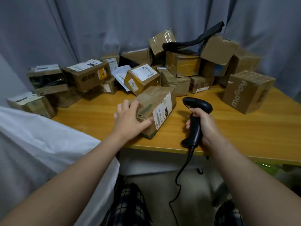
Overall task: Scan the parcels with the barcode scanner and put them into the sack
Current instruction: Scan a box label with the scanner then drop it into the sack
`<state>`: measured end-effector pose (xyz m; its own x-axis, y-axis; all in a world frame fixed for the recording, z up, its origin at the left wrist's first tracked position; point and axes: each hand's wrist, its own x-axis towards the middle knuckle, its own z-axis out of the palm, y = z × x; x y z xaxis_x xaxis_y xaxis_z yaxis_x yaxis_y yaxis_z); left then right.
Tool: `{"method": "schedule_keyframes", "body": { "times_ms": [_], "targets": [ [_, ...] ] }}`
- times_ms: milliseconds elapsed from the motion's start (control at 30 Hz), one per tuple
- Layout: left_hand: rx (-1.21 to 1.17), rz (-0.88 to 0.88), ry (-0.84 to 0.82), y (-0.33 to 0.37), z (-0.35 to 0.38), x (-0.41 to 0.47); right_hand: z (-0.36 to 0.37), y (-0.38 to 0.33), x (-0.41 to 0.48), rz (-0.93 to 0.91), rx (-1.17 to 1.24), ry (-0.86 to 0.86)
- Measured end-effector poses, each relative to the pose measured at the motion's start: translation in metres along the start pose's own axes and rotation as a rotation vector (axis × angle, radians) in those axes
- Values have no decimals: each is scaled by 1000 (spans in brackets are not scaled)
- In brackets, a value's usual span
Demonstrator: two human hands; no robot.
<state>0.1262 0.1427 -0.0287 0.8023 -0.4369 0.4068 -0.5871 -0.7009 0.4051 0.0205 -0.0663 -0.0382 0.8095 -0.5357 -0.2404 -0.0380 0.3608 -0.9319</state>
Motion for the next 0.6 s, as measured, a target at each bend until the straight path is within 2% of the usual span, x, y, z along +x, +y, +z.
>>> {"method": "schedule_keyframes", "body": {
  "times_ms": [67, 133, 200, 267, 333, 433, 533, 600],
  "targets": [
    [-261, -90, -27, -2, -13, -1, -3, 1, -6, 9, 23, -25],
    [-643, -268, -116, -3, -26, 0, -5, 2, -10, 12, 65, -55],
    [-841, -424, -231, -5, -32, -2, -6, 4, -14, -4, 62, -65],
    [-854, -461, -277, -9, -30, -6, -5, 5, -18, -14, 65, -52],
    [-867, -414, -239, -12, -28, -10, -1, 6, -25, -28, 73, -8],
    [-820, -306, -118, -13, -38, -6, 4, 4, -34, -209, 26, 56],
    [-618, -154, -6, -2, -63, 12, 9, -12, -38, -456, -208, 15],
    [-417, -6, -22, 15, -88, 29, 17, -30, -40, -545, -331, -69]
  ]
}}
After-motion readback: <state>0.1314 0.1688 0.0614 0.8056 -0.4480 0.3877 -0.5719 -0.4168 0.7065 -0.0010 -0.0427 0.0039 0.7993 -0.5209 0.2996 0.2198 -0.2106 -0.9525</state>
